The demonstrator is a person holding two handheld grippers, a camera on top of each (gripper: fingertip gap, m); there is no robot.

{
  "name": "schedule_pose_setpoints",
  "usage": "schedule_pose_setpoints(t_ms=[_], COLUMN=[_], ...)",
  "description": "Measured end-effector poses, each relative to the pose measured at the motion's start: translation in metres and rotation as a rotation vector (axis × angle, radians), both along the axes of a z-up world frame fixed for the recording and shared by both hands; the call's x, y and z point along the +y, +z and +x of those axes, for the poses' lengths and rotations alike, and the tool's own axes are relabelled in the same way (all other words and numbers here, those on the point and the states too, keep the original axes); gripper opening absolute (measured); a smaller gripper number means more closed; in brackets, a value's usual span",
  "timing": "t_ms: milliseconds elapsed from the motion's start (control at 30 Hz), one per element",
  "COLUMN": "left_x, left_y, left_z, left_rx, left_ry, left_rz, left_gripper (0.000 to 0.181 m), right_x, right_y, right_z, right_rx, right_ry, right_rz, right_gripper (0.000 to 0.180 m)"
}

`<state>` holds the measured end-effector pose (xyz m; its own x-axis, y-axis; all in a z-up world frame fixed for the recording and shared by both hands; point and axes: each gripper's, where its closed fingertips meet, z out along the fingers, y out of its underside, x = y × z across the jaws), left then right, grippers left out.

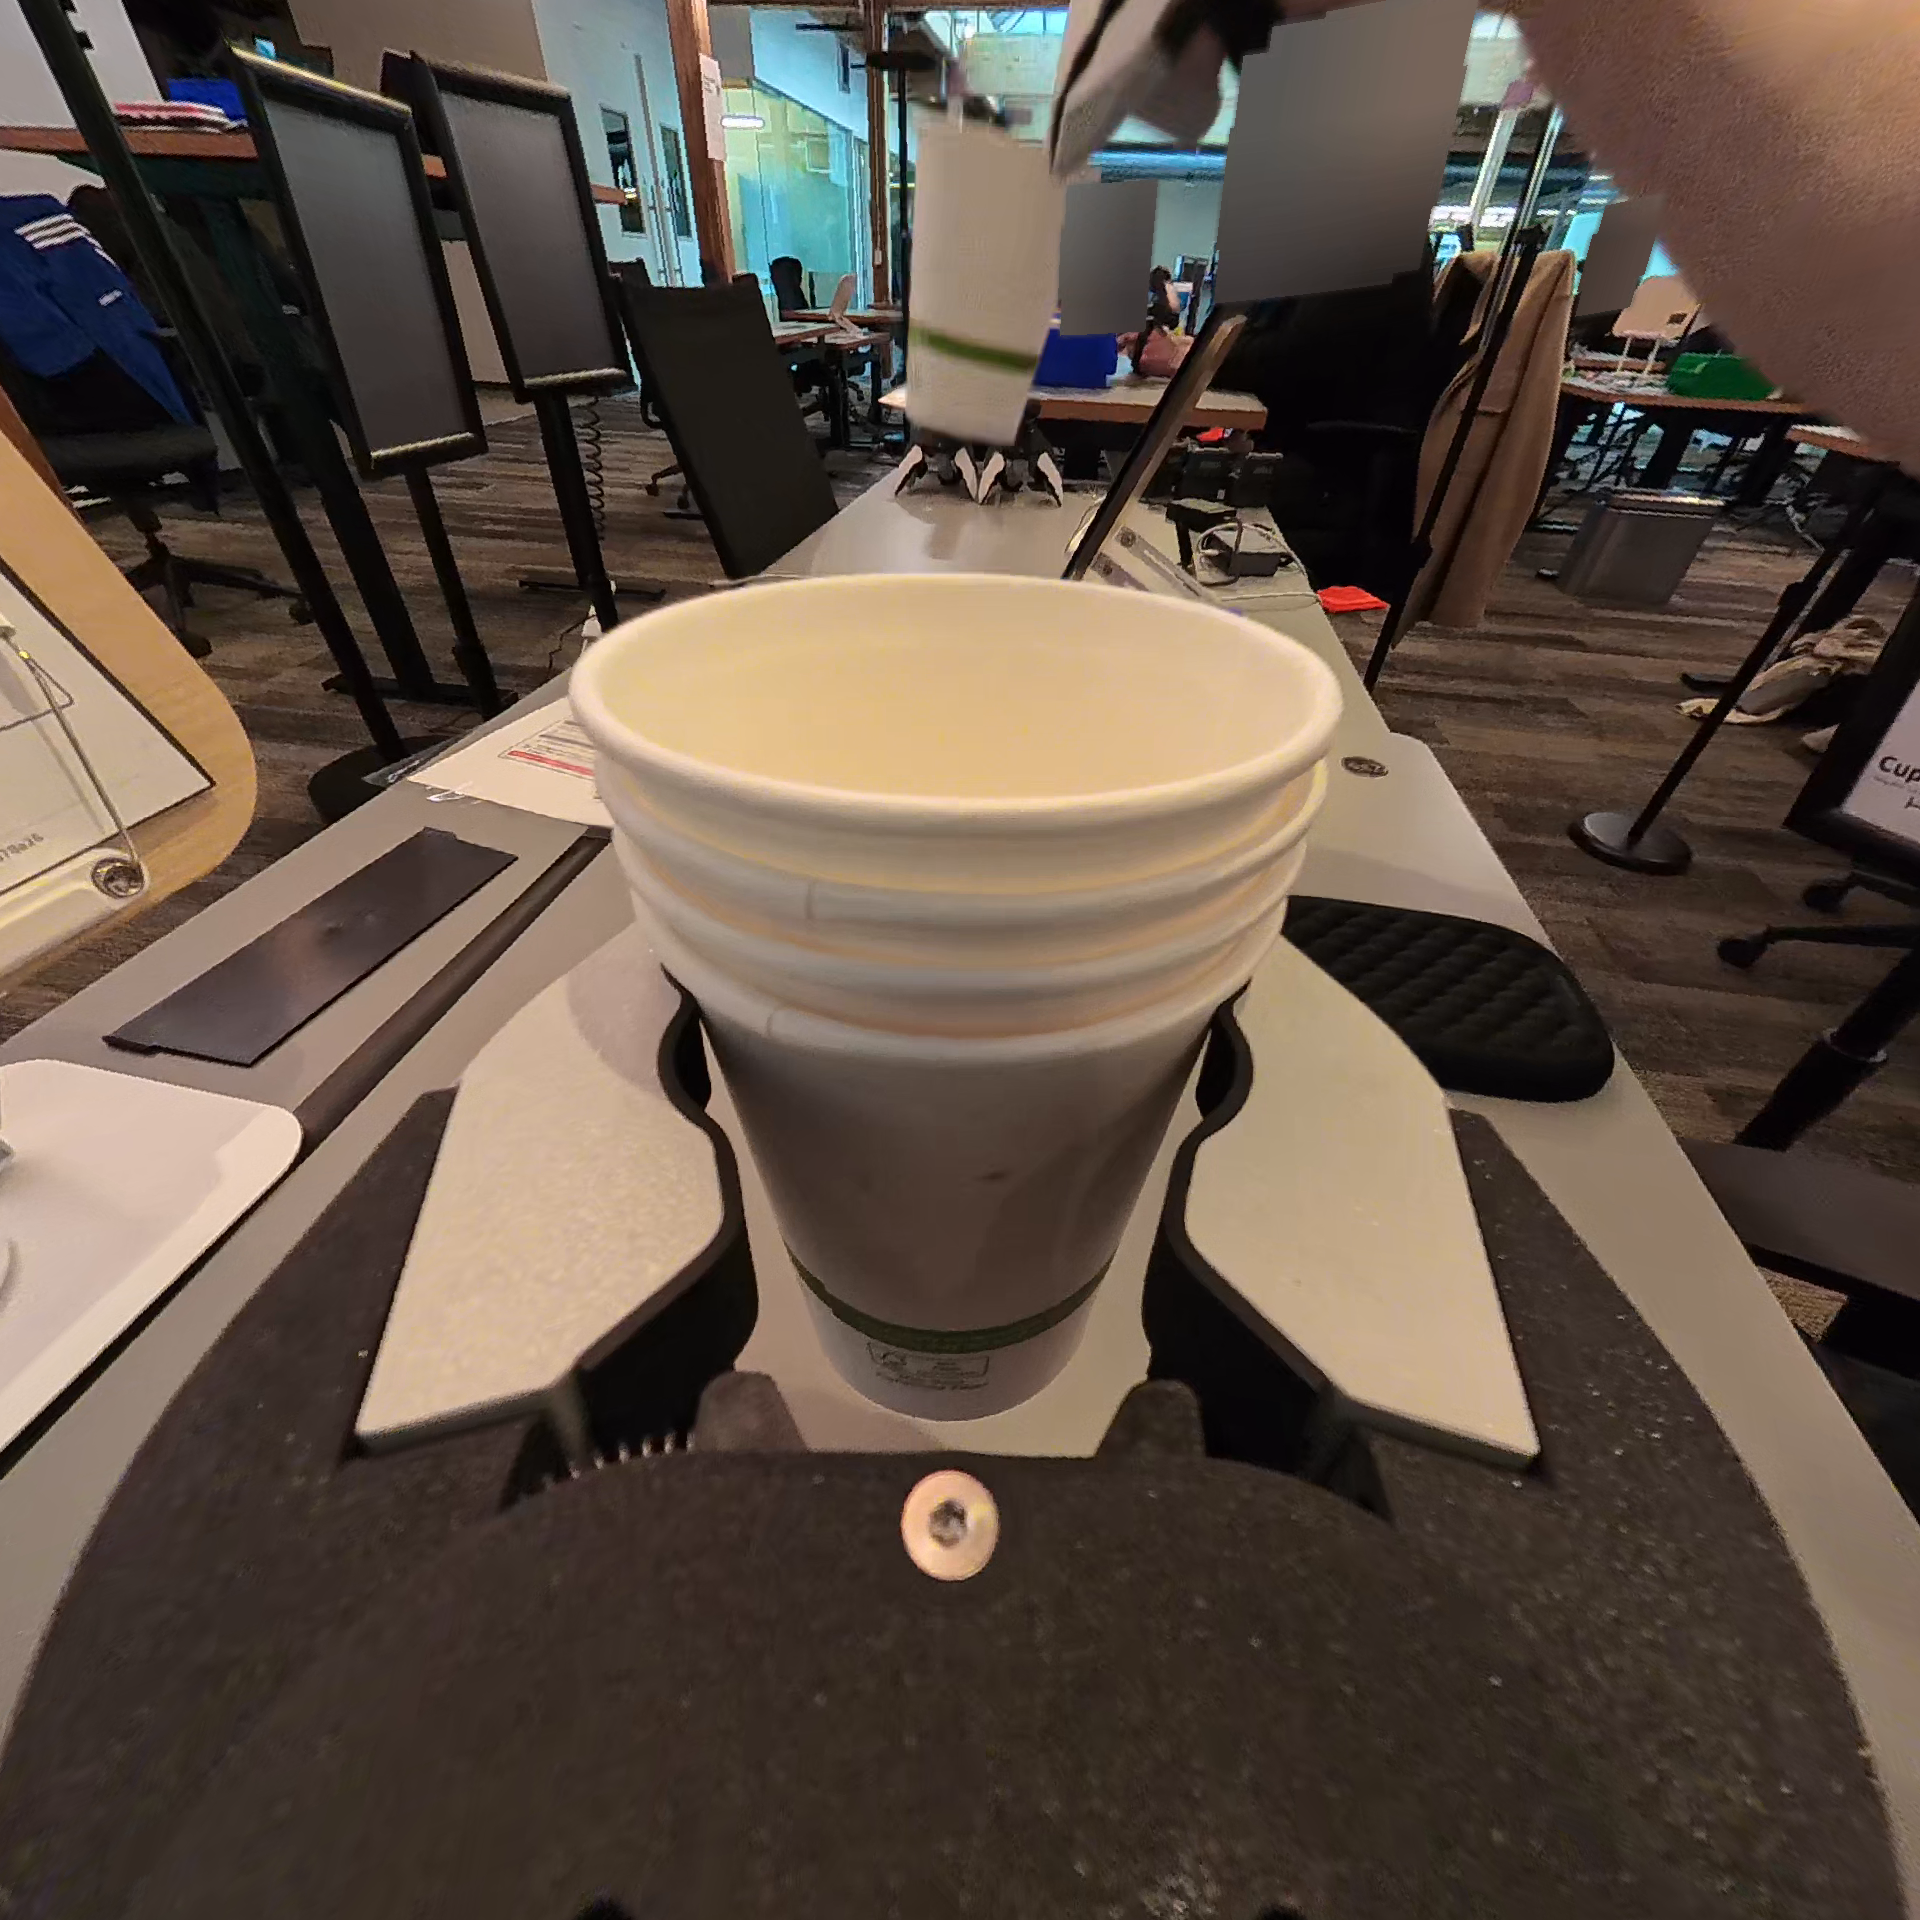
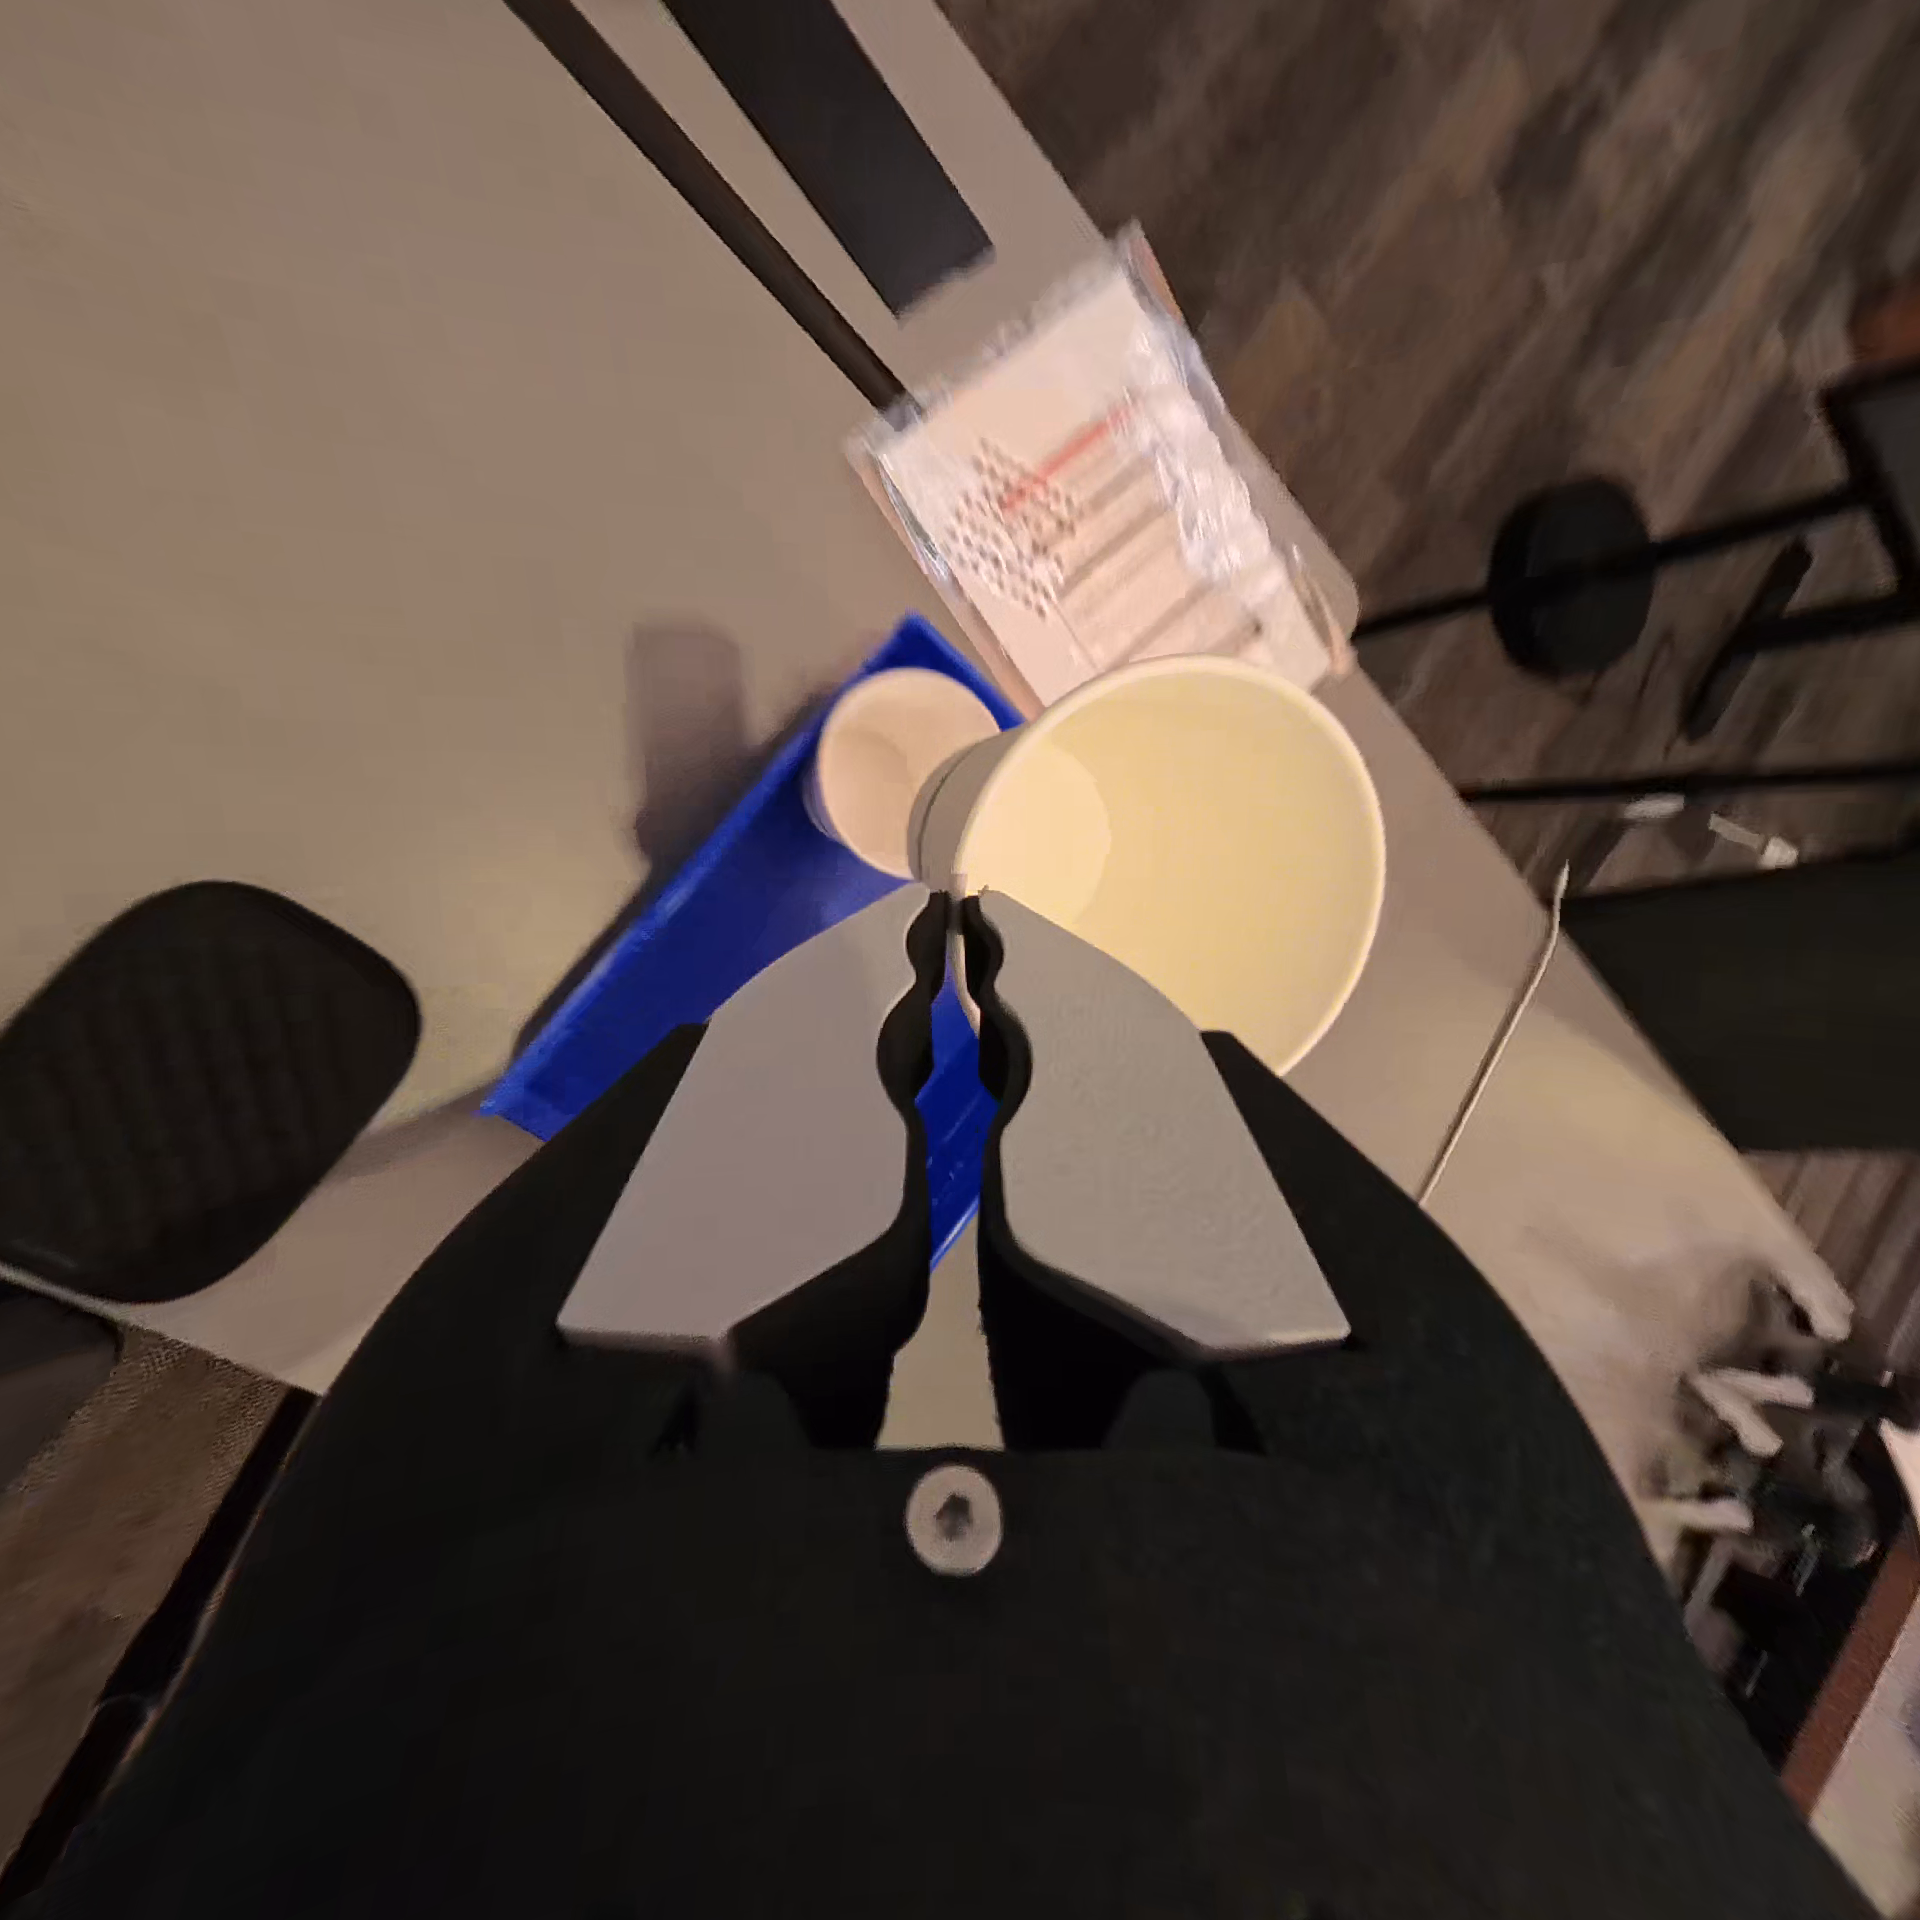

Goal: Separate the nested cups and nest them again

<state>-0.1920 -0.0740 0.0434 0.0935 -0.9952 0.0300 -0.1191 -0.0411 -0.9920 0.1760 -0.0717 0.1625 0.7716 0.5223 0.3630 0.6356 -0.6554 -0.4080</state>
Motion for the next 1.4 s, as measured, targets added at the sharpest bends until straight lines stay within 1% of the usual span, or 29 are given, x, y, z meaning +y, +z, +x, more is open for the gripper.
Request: schedule_pose_setpoints(t_ms=[133, 300, 467, 633, 833, 1067, 1200, 1233, 1300, 1367, 1400], left_x=[-0.003, -0.007, -0.009, -0.009, -0.009, -0.009, -0.010, -0.010, -0.009, -0.010, -0.010], left_y=[0.007, 0.010, 0.012, 0.012, 0.013, 0.012, 0.012, 0.013, 0.013, 0.014, 0.016], left_z=[-0.003, -0.003, -0.002, -0.002, -0.003, -0.002, -0.003, -0.003, -0.003, -0.004, -0.004], left_rx=[-0.018, -0.019, -0.020, -0.019, -0.017, -0.014, -0.013, -0.013, -0.012, -0.011, -0.016], left_ry=[-0.004, -0.011, -0.017, -0.015, -0.013, -0.013, -0.012, -0.013, -0.012, -0.010, -0.013], left_rz=[0.005, 0.013, 0.019, 0.024, 0.029, 0.028, 0.027, 0.026, 0.027, 0.033, 0.032], left_gripper=[0.093, 0.093, 0.093, 0.093, 0.093, 0.093, 0.093, 0.093, 0.093, 0.093, 0.093], right_x=[0.008, 0.015, 0.024, 0.032, 0.035, 0.035, 0.035, 0.034, 0.033, 0.030, 0.029], right_y=[-0.060, -0.119, -0.160, -0.185, -0.202, -0.215, -0.216, -0.215, -0.207, -0.190, -0.175], right_z=[0.051, 0.080, 0.086, 0.086, 0.087, 0.088, 0.083, 0.084, 0.085, 0.086, 0.085], right_rx=[-0.020, 0.021, 0.070, 0.077, 0.087, 0.097, 0.132, 0.134, 0.131, 0.116, 0.096], right_ry=[-0.123, -0.190, -0.190, -0.183, -0.181, -0.184, -0.176, -0.177, -0.180, -0.174, -0.172], right_rz=[-0.062, -0.113, -0.146, -0.175, -0.201, -0.213, -0.198, -0.190, -0.160, -0.136, -0.111], right_gripper=[0.002, 0.003, 0.003, 0.003, 0.003, 0.003, 0.004, 0.007, 0.021, 0.023, 0.024])
